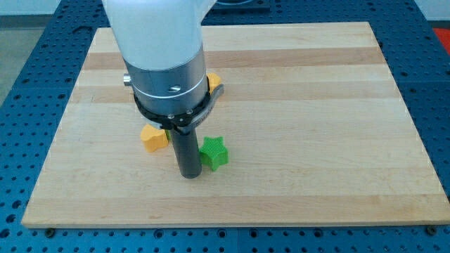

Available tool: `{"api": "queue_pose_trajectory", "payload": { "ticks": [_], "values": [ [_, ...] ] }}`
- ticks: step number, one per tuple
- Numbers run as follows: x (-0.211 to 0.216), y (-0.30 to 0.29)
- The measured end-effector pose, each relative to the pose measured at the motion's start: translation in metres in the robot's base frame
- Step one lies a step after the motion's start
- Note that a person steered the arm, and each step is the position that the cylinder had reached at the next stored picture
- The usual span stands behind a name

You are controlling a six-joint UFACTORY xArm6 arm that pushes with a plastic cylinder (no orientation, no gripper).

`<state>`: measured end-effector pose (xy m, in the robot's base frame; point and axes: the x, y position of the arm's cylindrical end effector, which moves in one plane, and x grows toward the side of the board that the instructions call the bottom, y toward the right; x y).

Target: Point at the yellow heart

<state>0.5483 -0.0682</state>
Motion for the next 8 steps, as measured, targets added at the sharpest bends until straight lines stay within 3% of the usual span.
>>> {"api": "queue_pose_trajectory", "payload": {
  "ticks": [4, 7, 8],
  "values": [
    [0.0, 0.004],
    [-0.001, -0.093],
    [-0.035, -0.104]
  ]
}}
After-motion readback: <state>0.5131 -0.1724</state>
